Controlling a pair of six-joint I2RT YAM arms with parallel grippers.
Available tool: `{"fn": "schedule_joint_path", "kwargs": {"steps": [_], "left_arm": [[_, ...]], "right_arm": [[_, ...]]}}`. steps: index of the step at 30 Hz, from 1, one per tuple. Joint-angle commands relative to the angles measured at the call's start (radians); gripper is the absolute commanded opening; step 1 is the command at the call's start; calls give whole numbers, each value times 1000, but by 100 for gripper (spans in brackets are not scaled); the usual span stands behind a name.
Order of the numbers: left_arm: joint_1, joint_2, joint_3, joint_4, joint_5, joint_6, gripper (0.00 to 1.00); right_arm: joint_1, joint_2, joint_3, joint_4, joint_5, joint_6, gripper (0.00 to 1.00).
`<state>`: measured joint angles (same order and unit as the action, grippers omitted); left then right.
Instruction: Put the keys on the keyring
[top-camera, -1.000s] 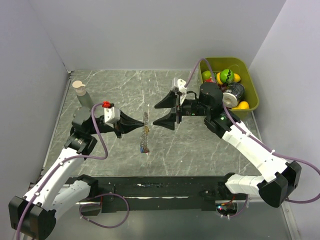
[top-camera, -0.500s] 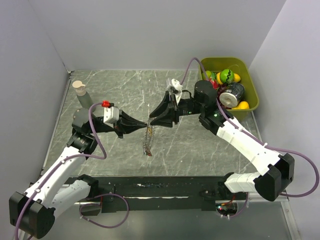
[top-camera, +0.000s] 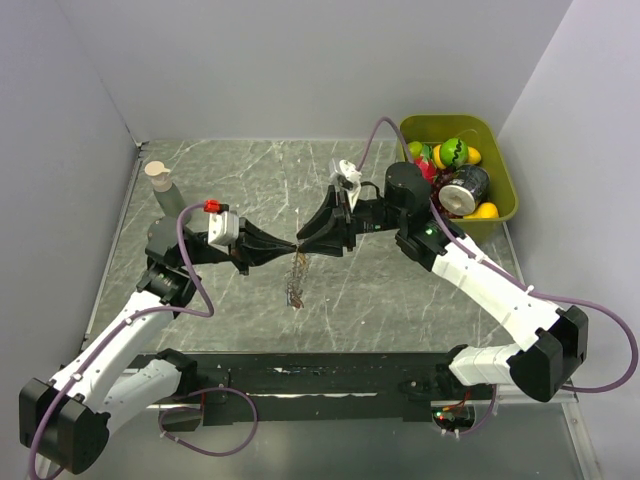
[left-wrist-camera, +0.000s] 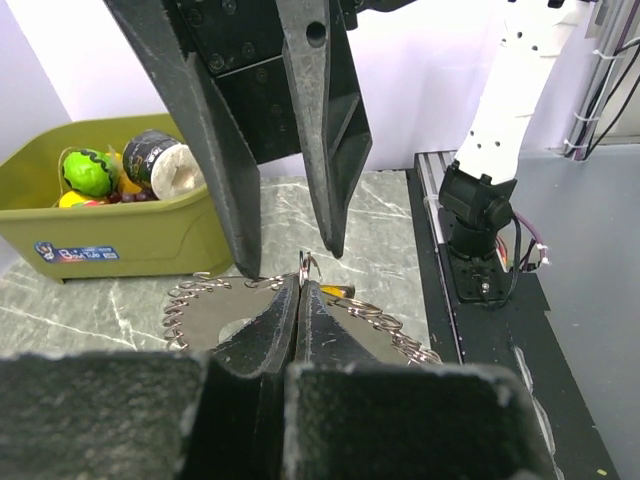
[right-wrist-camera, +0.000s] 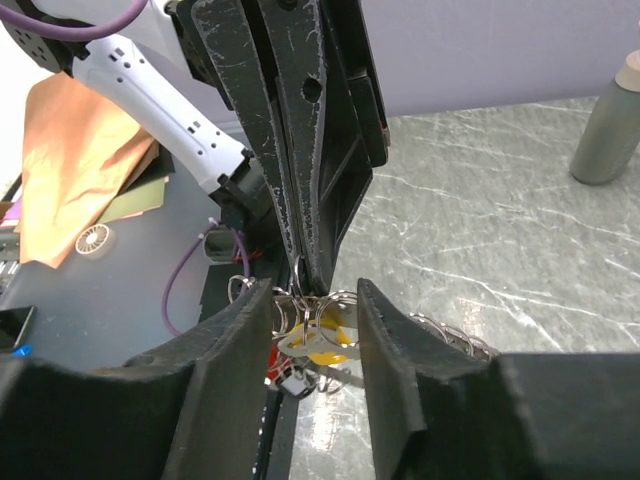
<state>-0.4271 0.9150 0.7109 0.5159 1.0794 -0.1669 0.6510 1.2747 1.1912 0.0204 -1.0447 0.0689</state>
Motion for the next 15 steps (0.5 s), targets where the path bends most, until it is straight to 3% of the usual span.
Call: {"fn": "schedule_joint_path", "kwargs": {"steps": [1, 3, 7, 12, 15], "left_arm": [[-6, 1, 21, 98, -10, -17, 1], [-6, 2, 21, 110, -10, -23, 1], [-7, 2, 16, 122, -15, -29, 1], [-7, 4, 35, 58, -9, 3, 1], [-9, 2, 61, -65, -21, 75, 1]], "right_arm": [[16, 8, 39, -11, 3, -9, 37], [18, 11, 42, -16, 11, -8, 29], [19, 23, 67, -49, 14, -18, 0], [21, 37, 110, -125, 43, -60, 0], [21, 46, 142, -204, 66, -113, 0]]}}
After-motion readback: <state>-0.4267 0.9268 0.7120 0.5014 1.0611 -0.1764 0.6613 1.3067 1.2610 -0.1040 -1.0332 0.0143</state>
